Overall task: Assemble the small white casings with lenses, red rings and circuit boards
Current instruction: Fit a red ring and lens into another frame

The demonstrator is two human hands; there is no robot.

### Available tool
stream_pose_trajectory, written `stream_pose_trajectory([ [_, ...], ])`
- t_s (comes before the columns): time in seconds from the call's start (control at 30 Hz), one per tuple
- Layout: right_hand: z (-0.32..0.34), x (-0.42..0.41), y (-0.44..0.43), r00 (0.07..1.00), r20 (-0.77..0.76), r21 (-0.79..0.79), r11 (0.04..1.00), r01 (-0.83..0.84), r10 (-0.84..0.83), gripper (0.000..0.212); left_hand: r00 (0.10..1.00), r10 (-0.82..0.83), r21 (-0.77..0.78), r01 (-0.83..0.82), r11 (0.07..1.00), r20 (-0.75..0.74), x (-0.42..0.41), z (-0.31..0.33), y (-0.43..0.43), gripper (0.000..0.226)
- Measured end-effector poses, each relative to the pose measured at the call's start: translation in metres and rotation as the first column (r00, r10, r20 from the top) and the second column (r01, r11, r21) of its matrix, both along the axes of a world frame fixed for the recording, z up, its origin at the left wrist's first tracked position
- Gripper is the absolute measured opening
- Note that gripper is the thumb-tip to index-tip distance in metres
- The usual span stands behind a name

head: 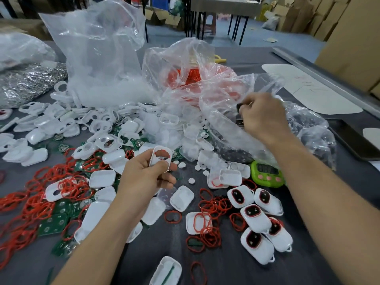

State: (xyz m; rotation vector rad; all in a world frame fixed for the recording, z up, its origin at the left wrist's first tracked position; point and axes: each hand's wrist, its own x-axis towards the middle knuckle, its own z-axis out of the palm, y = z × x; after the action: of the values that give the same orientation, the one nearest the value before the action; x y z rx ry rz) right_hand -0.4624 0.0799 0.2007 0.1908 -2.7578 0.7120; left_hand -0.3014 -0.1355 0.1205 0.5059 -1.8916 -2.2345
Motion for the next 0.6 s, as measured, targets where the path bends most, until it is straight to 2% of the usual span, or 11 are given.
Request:
stream_pose_trajectory([
  [0.03,0.005,0.011,-0.004,0.999,-0.045,-0.218,0.976,-0.022,0.012,0.016,1.000,0.000,-0.002,0.000,1.000,0.001,0.000,-0.001,0.000,0.016],
  [0.07,0.008,0.024,-0.009,0.997,-0.036,-0.457,0.886,-0.077,0.068,0.017,1.000,-0.003,0.000,0.003,1.000,0.000,0.001,-0.001,0.001,0.018],
  [0.13,0.006,0.054,-0.027,0.949,0.048,-0.810,0.569,-0.145,0.310,0.018,1.000,-0.019,0.013,0.019,1.000,-0.017,0.003,0.000,0.003,0.029],
  [0.17,-0.001,0.069,-0.037,0.895,0.081,-0.897,0.424,-0.127,0.439,0.019,0.999,-0.027,0.011,0.028,1.000,-0.031,0.004,0.001,0.004,0.033],
  [0.2,-0.009,0.080,-0.047,0.841,0.108,-0.938,0.333,-0.090,0.530,0.021,0.999,-0.029,0.003,0.029,1.000,-0.045,0.005,0.002,0.005,0.035],
  [0.23,-0.019,0.089,-0.056,0.798,0.135,-0.954,0.295,-0.056,0.587,0.023,0.998,-0.021,-0.010,0.020,1.000,-0.058,0.006,0.003,0.006,0.035],
  [0.33,-0.044,0.100,-0.073,0.746,0.195,-0.955,0.295,-0.002,0.636,0.025,0.994,0.064,-0.081,-0.071,0.994,-0.088,0.007,0.003,0.007,0.021],
  [0.4,-0.054,0.104,-0.079,0.739,0.218,-0.948,0.317,0.007,0.637,0.027,0.989,0.111,-0.143,-0.124,0.982,-0.098,0.007,0.002,0.005,0.022],
  [0.53,-0.062,0.109,-0.081,0.741,0.203,-0.948,0.319,-0.016,0.640,0.021,0.992,0.069,-0.202,-0.090,0.975,-0.107,0.007,0.000,0.004,0.022],
  [0.6,-0.063,0.108,-0.079,0.753,0.208,-0.936,0.351,-0.033,0.624,0.024,0.994,0.031,-0.229,-0.054,0.972,-0.102,0.007,-0.001,0.004,0.024],
])
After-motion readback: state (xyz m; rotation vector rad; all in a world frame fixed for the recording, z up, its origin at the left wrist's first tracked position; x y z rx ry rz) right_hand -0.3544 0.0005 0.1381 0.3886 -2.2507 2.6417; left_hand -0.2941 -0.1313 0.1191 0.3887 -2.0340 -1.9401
